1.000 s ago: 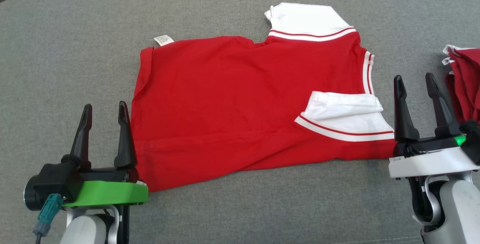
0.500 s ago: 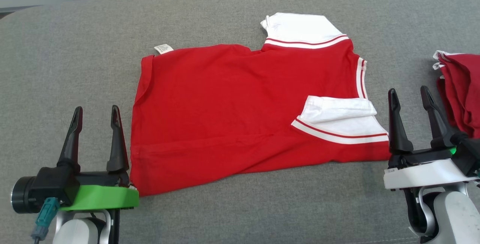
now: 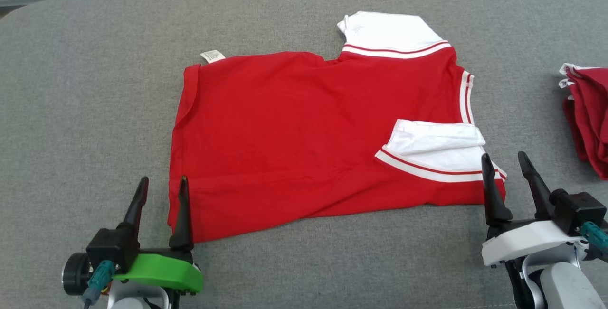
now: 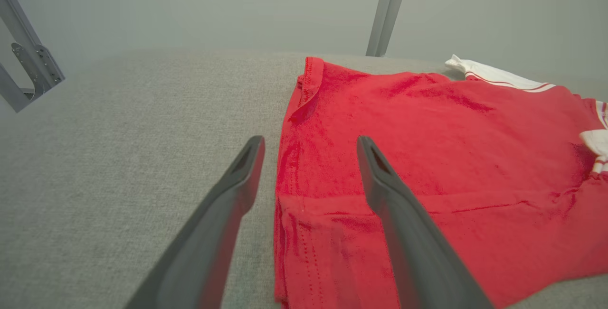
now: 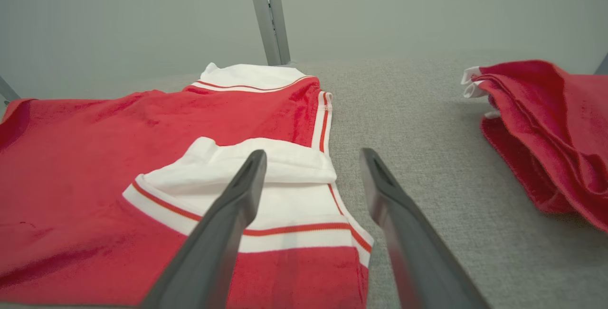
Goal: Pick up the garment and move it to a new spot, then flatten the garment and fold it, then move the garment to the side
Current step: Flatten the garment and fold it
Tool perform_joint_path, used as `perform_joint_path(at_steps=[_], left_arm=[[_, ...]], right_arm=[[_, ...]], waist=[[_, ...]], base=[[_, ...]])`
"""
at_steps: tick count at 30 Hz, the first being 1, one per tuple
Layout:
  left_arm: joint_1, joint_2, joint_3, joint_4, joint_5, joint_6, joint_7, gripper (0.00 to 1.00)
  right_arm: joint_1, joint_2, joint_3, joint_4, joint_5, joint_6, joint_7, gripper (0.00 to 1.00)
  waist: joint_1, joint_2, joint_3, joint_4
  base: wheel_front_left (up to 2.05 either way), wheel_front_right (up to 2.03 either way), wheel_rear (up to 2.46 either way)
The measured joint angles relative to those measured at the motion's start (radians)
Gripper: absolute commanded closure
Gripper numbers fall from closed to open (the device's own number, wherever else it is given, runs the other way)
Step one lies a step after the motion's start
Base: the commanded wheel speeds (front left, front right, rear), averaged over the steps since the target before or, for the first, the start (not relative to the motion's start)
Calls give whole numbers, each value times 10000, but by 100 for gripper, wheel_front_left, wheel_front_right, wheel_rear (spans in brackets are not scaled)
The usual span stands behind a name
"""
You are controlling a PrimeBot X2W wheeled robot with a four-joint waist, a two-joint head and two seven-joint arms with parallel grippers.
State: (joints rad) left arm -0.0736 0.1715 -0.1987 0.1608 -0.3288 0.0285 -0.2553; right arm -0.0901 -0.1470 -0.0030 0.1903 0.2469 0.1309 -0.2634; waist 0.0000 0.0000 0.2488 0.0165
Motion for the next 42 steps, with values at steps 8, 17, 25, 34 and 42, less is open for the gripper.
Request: perform_joint_path(at_steps=[8,17,25,34,42], left_arm=[[-188,-286,-128,1653,-548,-468,88,0],[-675,-420,-10,2602,-1189,-656,675,39],[-1007,-322,10,2917,-1499,-867,880,100],[-995,-12,33,2278,-1266,-652,694,100],[49,487,65,456,-1193,-176,1586,100]], right_arm=[[-280,33,-69,1588,194,0,0,0],[-854,54,209,2621,683,0,-25,16],[-1064,-8,460,2740,1221,12,-25,100],[-780,-117,405,1622,1584,10,-17,100],[698,-86,-69,-69,1630,13,608,100]], waist=[[0,0,355,92],[0,0,534,87],[0,0,564,78],[0,0,467,40],[0,0,192,37]], base=[[0,0,0],[0,0,0],[0,0,0],[0,0,0],[0,0,0]])
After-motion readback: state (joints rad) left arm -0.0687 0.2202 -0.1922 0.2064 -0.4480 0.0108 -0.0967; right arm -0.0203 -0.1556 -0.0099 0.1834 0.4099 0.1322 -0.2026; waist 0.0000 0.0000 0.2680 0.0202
